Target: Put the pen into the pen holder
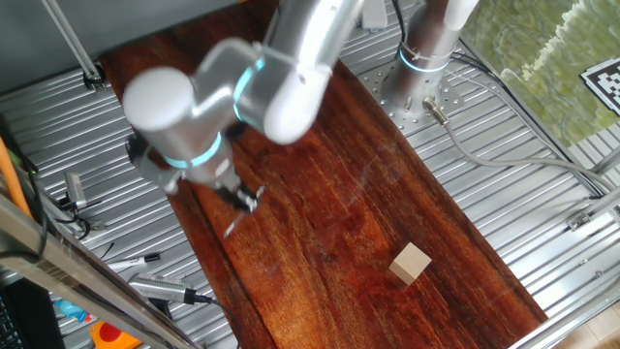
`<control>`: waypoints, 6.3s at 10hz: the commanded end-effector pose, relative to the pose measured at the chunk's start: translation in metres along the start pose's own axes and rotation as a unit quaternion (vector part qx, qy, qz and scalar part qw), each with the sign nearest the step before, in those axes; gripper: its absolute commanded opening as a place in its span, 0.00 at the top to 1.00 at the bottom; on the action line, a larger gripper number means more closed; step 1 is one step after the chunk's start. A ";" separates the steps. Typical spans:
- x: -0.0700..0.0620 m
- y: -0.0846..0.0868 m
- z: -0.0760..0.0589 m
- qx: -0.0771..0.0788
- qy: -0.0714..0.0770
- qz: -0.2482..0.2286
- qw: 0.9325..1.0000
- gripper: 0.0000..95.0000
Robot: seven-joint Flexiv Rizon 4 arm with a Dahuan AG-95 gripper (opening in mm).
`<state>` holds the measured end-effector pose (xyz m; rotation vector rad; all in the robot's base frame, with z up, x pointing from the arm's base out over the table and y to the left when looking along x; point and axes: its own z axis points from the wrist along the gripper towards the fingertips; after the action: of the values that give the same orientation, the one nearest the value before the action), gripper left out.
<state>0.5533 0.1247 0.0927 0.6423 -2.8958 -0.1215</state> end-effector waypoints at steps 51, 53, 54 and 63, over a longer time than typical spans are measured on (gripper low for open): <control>0.164 -0.068 -0.012 0.028 0.058 0.036 0.997 1.00; 0.164 -0.068 -0.012 0.034 0.066 0.031 0.997 1.00; 0.164 -0.068 -0.012 0.037 0.069 0.028 0.997 1.00; 0.229 -0.122 -0.044 0.023 0.106 -0.001 0.994 1.00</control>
<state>0.4077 -0.0847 0.1560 0.6226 -2.7023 0.0164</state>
